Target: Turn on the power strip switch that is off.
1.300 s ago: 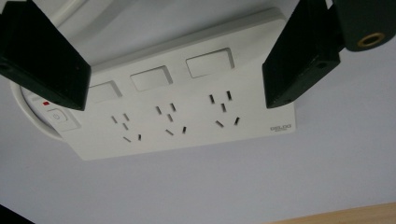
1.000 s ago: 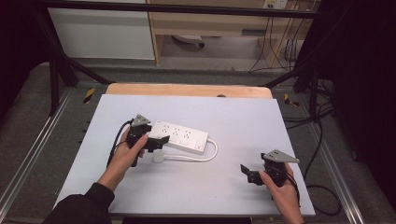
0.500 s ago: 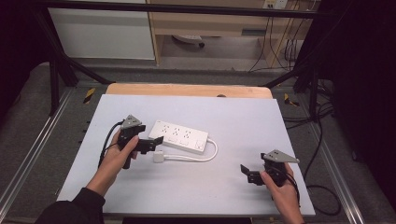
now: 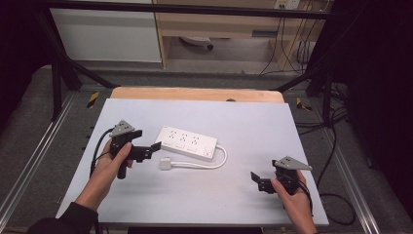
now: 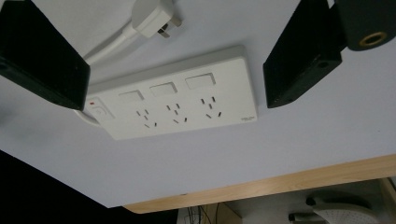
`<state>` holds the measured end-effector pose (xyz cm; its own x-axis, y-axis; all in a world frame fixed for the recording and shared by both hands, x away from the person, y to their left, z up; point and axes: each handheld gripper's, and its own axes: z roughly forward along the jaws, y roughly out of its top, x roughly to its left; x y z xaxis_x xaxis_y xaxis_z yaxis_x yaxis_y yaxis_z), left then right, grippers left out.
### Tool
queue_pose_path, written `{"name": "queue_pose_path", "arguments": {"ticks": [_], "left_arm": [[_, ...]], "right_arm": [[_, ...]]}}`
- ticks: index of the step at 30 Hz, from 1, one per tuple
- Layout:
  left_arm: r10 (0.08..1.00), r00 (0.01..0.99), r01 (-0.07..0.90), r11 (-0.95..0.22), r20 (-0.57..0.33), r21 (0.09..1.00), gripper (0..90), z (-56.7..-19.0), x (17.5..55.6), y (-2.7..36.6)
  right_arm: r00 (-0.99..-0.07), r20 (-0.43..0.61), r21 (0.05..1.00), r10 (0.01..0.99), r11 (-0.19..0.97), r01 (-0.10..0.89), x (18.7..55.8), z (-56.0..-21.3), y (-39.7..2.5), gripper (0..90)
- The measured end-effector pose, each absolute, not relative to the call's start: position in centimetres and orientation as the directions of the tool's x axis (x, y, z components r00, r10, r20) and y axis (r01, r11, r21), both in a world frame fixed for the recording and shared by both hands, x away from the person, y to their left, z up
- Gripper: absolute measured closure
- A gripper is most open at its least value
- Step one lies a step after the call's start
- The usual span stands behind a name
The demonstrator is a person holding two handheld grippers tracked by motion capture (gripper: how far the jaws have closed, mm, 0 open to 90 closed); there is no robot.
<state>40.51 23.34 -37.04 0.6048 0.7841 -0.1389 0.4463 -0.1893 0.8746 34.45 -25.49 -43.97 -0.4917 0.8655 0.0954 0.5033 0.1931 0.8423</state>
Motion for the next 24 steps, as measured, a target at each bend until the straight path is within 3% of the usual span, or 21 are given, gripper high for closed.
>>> {"name": "queue_pose_path", "arguments": {"ticks": [24], "left_arm": [[0.821,0.546,0.413,-0.094,-0.164,0.906,7.9,-36.1,34.6,30.6]], "right_arm": [[-0.48,0.092,0.84,0.872,0.191,0.508,34.5,-44.0,-25.6,2.6]]}}
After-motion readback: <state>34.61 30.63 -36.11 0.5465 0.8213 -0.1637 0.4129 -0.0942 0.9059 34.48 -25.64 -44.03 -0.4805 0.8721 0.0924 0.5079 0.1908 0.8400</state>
